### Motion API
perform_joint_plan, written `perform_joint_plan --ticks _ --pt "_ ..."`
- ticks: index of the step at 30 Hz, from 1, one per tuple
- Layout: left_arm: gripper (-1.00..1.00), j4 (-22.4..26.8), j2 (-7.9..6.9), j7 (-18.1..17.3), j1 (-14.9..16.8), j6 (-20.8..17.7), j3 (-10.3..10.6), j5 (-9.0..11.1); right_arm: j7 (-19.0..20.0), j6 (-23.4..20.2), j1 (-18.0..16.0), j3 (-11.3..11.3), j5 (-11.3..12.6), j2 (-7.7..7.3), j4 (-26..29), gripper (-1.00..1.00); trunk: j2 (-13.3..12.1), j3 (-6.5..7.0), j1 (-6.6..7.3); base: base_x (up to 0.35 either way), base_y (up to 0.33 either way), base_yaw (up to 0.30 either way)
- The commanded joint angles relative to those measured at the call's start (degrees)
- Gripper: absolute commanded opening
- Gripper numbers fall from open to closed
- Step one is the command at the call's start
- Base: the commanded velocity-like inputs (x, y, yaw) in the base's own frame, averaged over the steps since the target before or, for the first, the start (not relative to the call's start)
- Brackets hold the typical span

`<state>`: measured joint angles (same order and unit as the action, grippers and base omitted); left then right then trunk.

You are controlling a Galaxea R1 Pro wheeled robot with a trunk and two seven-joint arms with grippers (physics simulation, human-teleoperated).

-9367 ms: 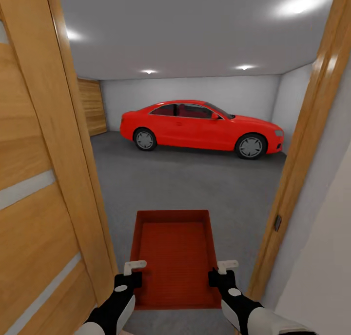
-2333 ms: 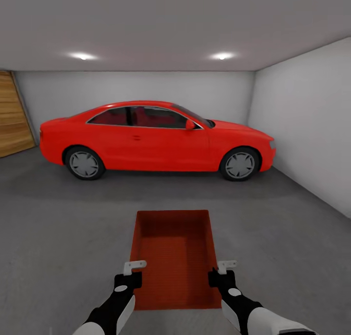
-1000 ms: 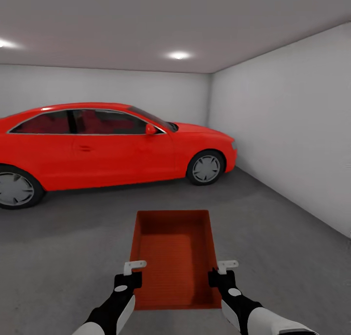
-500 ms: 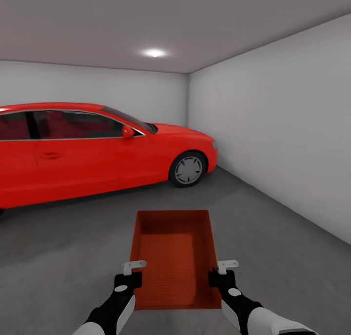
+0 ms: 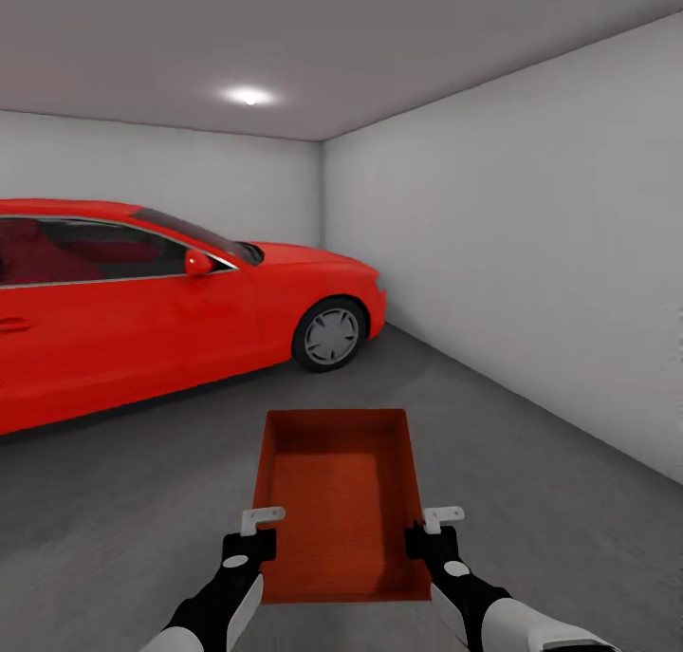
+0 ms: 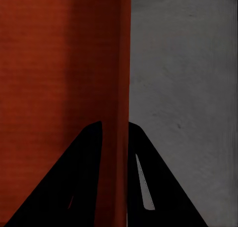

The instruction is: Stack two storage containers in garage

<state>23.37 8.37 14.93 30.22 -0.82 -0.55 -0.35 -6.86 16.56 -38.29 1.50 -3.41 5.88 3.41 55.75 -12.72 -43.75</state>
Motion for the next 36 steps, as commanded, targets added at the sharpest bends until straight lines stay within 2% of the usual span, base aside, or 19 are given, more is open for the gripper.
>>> perform_joint_plan --ticks 1,36 --pt "-1.00 2.2 -0.70 0.5 0.0 -0.1 -2.2 -0.9 -0.4 0.2 0.0 -1.2 0.2 0.01 -0.2 -1.00 0.1 -0.08 -0.04 0.322 0.122 -0.284" --pt "-1.00 2.2 -0.68 0.5 0.1 -0.1 -2.2 -0.9 -0.4 0.2 0.0 -1.2 0.2 0.01 -0.2 -1.00 0.1 -0.08 -0.04 0.321 0.152 -0.284"
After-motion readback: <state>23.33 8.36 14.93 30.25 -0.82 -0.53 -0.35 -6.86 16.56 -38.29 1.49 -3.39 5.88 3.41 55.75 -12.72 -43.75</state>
